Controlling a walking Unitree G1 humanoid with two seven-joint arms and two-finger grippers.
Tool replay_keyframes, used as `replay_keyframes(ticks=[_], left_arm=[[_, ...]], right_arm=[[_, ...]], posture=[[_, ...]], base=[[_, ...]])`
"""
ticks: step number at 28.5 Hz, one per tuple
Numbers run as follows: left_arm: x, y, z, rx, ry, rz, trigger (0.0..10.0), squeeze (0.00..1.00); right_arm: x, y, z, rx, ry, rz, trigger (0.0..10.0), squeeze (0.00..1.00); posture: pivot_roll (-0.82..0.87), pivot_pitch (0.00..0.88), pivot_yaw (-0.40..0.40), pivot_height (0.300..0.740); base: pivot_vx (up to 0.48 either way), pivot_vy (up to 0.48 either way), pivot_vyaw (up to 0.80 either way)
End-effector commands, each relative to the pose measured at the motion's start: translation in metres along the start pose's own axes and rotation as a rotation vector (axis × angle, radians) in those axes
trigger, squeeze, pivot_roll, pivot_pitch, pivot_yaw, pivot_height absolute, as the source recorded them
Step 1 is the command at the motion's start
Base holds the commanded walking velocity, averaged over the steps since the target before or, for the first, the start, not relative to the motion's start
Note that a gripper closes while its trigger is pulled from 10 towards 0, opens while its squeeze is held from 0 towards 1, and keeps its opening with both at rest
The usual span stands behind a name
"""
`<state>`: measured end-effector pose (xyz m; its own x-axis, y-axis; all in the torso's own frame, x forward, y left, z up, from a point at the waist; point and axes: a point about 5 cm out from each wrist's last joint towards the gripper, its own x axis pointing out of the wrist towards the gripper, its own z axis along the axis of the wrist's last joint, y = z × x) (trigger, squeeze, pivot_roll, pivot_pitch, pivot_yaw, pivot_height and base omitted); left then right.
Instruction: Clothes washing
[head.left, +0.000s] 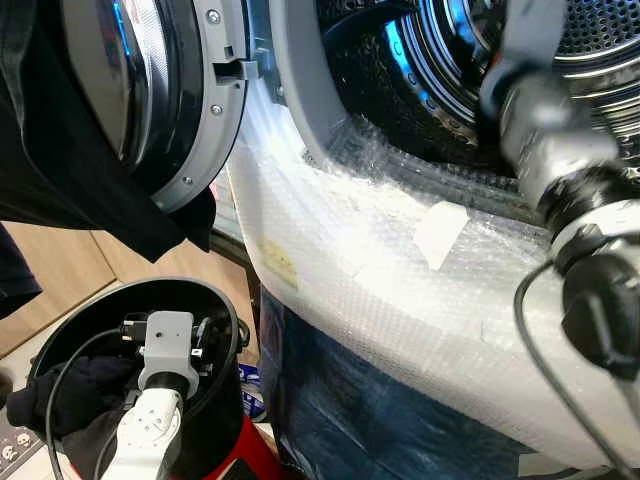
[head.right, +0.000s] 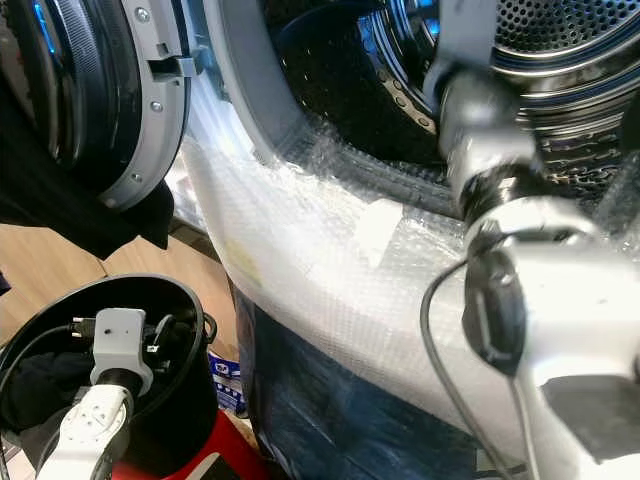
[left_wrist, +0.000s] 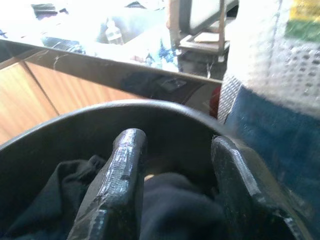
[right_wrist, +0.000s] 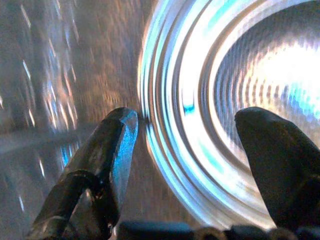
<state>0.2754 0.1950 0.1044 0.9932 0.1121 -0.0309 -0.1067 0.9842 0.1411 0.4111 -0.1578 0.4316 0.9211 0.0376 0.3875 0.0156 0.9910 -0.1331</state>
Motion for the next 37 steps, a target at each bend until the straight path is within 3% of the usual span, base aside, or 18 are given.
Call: replay_keyframes(ticks=[1,3,7,15,17,18,21,23,25,29,37], left_arm=[[0.001,-0.002,0.005,-0.004,-0.012,-0.016,10.0,0.00],[0.002,-0.005,0.007,-0.005,-0.016,-0.026,10.0,0.00],[0.000,-0.006,0.006,-0.003,-0.015,-0.033,10.0,0.00],[-0.002,-0.006,0.004,0.006,-0.010,-0.049,10.0,0.00],[-0.003,-0.006,0.002,0.007,-0.007,-0.049,10.0,0.00],[-0.003,-0.006,0.002,0.007,-0.007,-0.049,10.0,0.00],[-0.004,-0.006,0.002,0.009,-0.004,-0.060,10.0,0.00],[-0.004,-0.006,0.001,0.017,0.001,-0.077,10.0,0.00],[-0.004,-0.007,0.001,0.019,0.002,-0.081,10.0,0.00],[0.000,-0.008,0.001,0.021,-0.002,-0.097,10.0,0.00],[-0.002,-0.012,0.001,0.020,-0.003,-0.118,10.0,0.00]], right_arm=[[0.000,0.001,-0.001,0.011,0.020,0.019,10.0,0.00],[-0.001,0.007,-0.010,0.104,0.073,0.067,10.0,0.00],[-0.003,0.014,-0.021,0.198,0.114,0.122,10.0,0.00],[-0.018,0.016,-0.034,0.268,0.124,0.133,10.0,0.00],[-0.045,0.022,-0.039,0.321,0.122,0.117,10.0,0.00],[-0.045,0.022,-0.039,0.321,0.122,0.117,10.0,0.00],[-0.080,0.022,-0.043,0.363,0.128,0.071,10.0,0.00],[-0.097,0.023,-0.039,0.369,0.112,0.104,10.0,0.00],[-0.100,0.024,-0.038,0.368,0.108,0.119,10.0,0.00],[-0.127,0.026,-0.038,0.363,0.105,0.182,10.0,0.00],[-0.161,0.026,-0.039,0.359,0.130,0.254,10.0,0.00]], posture=[[0.02,0.000,-0.015,0.740],[0.02,0.000,-0.014,0.740],[0.02,0.000,-0.017,0.740],[0.01,0.000,-0.022,0.740],[0.02,0.000,-0.019,0.740],[0.02,0.000,-0.019,0.740],[0.00,0.000,-0.006,0.740],[-0.01,0.000,-0.002,0.740],[-0.01,0.000,-0.002,0.740],[-0.03,0.000,0.000,0.740],[-0.03,0.000,0.000,0.740]], base=[[0.000,0.000,0.00],[0.000,0.000,0.00],[0.000,0.000,0.00],[0.000,0.000,0.00],[0.000,0.000,0.00],[0.000,0.000,0.00],[0.000,0.000,0.00],[0.000,0.000,0.00],[0.000,0.000,0.00],[0.000,0.000,0.00],[0.000,0.000,0.00]])
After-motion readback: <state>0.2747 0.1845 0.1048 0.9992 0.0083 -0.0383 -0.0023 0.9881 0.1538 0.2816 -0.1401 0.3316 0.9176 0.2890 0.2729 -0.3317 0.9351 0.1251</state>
